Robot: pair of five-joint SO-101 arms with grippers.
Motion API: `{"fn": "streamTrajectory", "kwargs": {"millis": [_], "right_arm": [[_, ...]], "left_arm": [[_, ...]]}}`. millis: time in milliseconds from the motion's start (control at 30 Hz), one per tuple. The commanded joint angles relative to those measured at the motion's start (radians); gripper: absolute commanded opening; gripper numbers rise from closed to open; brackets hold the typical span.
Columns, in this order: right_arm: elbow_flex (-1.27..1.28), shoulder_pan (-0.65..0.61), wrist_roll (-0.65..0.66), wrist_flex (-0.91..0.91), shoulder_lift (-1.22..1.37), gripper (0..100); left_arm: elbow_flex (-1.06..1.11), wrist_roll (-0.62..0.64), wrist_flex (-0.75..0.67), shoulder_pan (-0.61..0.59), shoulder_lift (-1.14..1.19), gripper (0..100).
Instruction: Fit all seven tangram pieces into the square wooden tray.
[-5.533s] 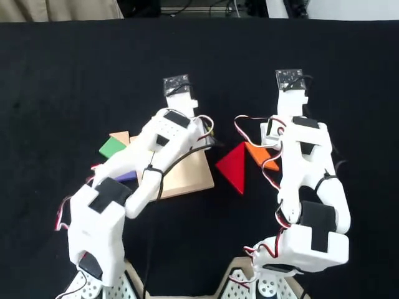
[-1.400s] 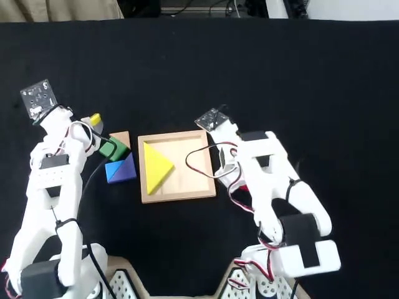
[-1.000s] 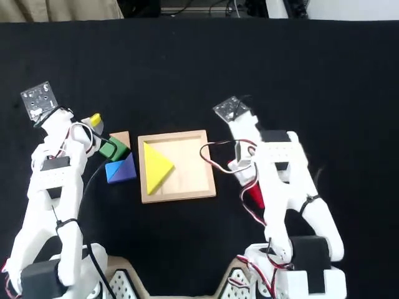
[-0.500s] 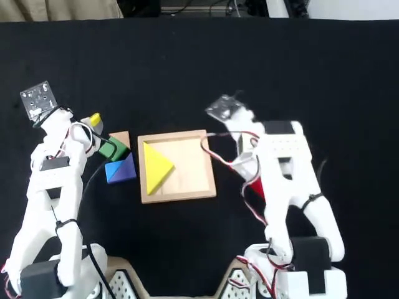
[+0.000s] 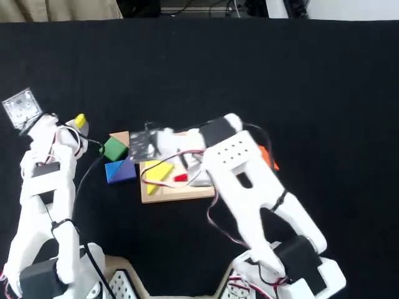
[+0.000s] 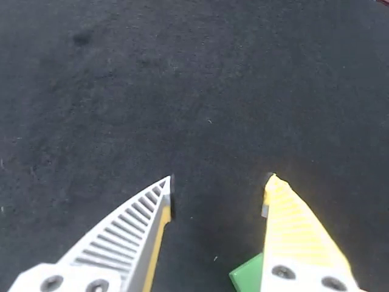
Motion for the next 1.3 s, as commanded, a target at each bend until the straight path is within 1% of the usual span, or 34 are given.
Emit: {"fn": "streamTrajectory", "kwargs": {"millis": [0, 133, 367, 533, 800, 1033, 1267], "right_arm": [[-0.038, -0.041, 0.012, -0.063, 0.035, 1.1], [-0.041, -0.043, 0.014, -0.120, 0.168, 1.1], [-0.102, -0.044, 0.015, -0.112, 0.288, 1.1], [-0.110, -0.057, 0.015, -0.140, 0.325, 1.1], [-0.110, -0.152, 0.008, -0.140, 0.343, 1.1], [-0.116, -0.153, -0.071, -0.198, 0.348, 1.1], [-0.114, -0.157, -0.091, -0.196, 0.348, 1.1]], "left_arm": [[-0.004, 0.006, -0.026, -0.021, -0.031, 25], [0.013, 0.002, -0.029, -0.021, -0.031, 25], [0.012, 0.002, -0.034, -0.016, -0.031, 25], [0.012, 0.002, -0.034, -0.016, -0.031, 25], [0.012, 0.002, -0.034, -0.019, -0.031, 25], [0.012, 0.002, -0.034, -0.021, -0.031, 25], [0.012, 0.002, -0.034, -0.021, -0.031, 25]]}}
